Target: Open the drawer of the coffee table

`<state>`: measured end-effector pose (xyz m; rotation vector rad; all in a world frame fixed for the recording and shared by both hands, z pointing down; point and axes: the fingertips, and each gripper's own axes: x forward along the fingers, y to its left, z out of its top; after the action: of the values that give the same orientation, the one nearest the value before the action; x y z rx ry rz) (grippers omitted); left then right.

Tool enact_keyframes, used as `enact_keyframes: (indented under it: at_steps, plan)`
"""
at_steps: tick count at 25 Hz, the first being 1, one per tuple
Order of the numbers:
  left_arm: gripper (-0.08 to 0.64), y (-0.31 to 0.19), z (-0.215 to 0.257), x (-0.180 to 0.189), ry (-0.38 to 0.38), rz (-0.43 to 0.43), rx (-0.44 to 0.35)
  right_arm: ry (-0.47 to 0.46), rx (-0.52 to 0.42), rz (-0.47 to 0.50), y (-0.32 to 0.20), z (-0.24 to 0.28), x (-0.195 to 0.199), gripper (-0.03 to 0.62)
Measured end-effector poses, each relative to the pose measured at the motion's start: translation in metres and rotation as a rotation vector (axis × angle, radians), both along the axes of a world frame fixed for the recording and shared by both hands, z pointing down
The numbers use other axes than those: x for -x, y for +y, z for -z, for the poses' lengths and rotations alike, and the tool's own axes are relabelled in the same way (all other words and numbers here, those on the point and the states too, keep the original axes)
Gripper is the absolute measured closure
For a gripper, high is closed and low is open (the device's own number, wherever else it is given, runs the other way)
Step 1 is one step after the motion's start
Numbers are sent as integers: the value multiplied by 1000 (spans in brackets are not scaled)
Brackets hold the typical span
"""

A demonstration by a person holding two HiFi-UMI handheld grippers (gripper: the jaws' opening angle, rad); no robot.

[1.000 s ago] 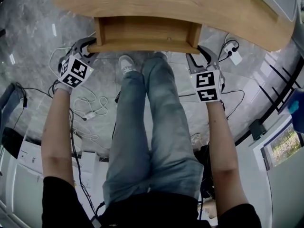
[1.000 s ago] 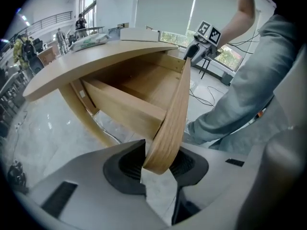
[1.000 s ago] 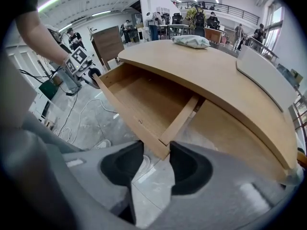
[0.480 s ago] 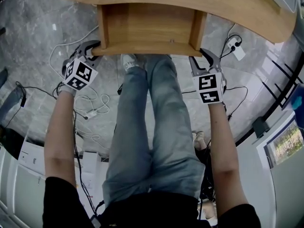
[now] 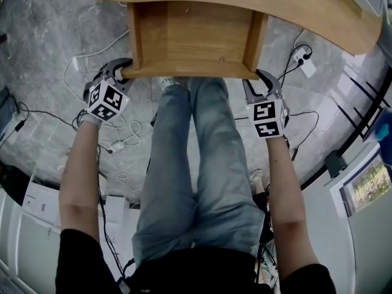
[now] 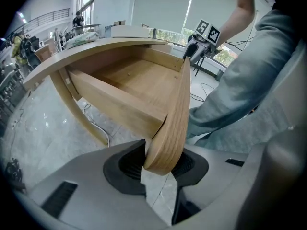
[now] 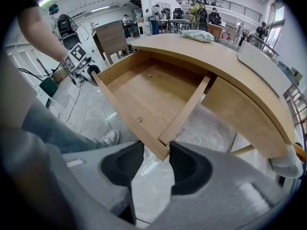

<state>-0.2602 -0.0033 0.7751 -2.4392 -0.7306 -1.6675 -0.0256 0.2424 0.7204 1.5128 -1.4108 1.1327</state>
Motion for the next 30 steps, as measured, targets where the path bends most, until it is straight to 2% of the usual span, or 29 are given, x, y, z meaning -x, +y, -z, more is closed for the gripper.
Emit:
enact_keyframes:
  at_steps: [8,16,30]
  plan:
    - [426,8,-15,8,-15,-12,-21,2,26,0,8,-13,10,430]
    - [426,9,-32,9,-39,-67,-51,20,52,15,12,-30,13,431]
    - [425,4,-64,7,-10,-137,-137,44,93,38,12,-63,16,430]
